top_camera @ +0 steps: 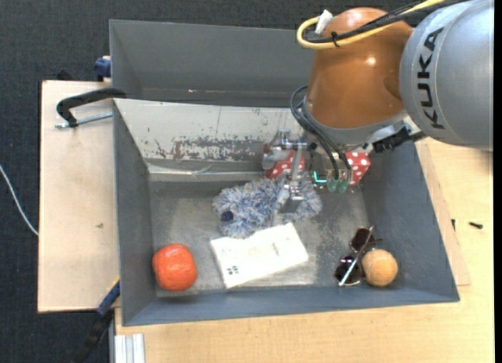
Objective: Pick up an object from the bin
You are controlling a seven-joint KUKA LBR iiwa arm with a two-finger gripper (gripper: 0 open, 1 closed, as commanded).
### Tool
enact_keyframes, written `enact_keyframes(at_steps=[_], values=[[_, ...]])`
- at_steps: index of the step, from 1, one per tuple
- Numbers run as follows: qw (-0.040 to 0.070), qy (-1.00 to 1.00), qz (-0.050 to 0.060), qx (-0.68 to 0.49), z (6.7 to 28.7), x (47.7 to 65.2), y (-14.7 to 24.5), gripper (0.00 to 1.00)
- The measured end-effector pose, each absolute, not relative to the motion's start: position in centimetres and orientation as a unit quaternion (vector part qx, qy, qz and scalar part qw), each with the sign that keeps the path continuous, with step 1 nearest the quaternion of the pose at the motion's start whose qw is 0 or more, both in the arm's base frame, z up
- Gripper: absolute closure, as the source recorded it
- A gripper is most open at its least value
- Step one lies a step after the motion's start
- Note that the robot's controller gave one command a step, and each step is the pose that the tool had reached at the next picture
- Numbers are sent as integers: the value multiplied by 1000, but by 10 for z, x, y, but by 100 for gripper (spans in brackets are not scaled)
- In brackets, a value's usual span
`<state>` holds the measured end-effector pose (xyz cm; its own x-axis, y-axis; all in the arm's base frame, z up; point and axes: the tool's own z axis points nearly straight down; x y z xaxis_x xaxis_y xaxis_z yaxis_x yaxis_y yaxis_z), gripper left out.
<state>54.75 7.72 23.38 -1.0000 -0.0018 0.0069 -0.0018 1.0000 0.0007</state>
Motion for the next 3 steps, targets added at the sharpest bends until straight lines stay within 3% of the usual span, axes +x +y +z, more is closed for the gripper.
enact_keyframes(at_steps=[1,2,3], values=[[-1,-1000,-1,0,238,549,77,0],[-2,-998,0,59,190,560,81,0],[-4,-989,-1,148,162,585,93,0]])
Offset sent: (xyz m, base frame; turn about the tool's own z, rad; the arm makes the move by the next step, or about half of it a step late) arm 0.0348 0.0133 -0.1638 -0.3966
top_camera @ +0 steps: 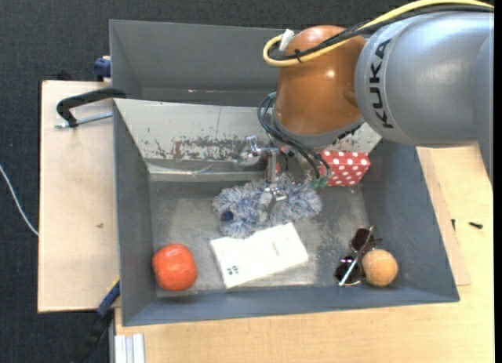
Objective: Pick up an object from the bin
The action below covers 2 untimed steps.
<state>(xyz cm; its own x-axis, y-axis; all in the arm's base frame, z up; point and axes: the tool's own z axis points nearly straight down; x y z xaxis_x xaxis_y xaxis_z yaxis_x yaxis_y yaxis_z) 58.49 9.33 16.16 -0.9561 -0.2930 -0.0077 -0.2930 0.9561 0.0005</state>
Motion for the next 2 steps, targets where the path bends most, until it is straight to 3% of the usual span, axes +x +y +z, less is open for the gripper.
enact_keyframes(at_steps=[1,2], values=[[2,997,1,-75,136,598,79,0],[1,987,1,-161,75,599,87,0]])
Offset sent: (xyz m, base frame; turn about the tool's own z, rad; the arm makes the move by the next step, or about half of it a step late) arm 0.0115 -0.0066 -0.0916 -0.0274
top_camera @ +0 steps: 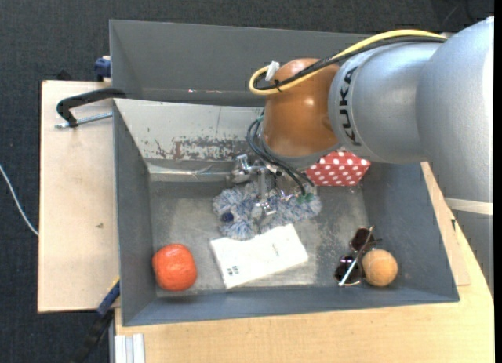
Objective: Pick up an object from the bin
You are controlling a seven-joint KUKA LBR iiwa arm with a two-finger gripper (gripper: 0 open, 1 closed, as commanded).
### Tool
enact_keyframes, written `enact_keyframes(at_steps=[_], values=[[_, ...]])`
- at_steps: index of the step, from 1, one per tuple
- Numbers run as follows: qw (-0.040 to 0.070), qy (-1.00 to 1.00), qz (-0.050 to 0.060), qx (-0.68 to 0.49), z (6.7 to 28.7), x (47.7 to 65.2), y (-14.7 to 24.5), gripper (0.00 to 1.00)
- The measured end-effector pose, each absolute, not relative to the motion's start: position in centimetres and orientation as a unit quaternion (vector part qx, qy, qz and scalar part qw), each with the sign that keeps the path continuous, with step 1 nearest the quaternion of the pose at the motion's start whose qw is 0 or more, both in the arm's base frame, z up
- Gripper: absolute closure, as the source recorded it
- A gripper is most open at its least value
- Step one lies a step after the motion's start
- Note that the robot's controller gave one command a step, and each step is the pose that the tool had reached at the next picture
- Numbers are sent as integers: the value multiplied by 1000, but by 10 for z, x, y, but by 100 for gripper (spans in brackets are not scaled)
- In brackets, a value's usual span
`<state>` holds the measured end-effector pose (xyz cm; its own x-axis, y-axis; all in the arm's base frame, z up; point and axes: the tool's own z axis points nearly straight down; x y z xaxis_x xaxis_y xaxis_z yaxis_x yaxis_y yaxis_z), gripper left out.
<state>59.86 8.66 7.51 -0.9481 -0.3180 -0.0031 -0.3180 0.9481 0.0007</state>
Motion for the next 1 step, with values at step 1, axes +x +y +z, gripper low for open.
enact_keyframes(at_steps=[1], values=[[4,987,1,-160,84,600,85,100]])
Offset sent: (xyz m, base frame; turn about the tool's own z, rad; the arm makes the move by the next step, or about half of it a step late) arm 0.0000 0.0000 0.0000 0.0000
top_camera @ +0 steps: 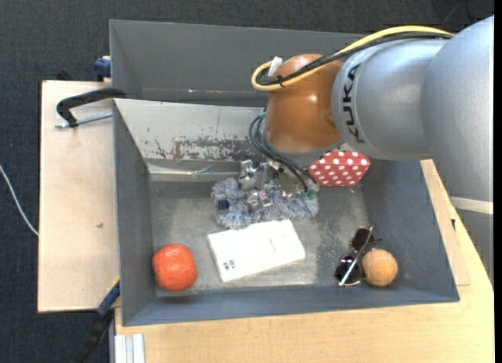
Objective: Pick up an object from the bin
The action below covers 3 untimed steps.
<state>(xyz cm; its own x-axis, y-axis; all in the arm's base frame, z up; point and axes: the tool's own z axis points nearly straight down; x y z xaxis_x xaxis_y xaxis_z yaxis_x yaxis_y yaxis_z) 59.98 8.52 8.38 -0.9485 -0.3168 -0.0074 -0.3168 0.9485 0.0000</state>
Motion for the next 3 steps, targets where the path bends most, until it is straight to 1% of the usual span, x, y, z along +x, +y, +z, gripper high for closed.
enact_keyframes(at_steps=[1,2,3], values=[[4,987,1,-160,84,600,85,100],[1,987,1,-160,89,598,85,100],[0,987,1,-161,110,597,85,100]])
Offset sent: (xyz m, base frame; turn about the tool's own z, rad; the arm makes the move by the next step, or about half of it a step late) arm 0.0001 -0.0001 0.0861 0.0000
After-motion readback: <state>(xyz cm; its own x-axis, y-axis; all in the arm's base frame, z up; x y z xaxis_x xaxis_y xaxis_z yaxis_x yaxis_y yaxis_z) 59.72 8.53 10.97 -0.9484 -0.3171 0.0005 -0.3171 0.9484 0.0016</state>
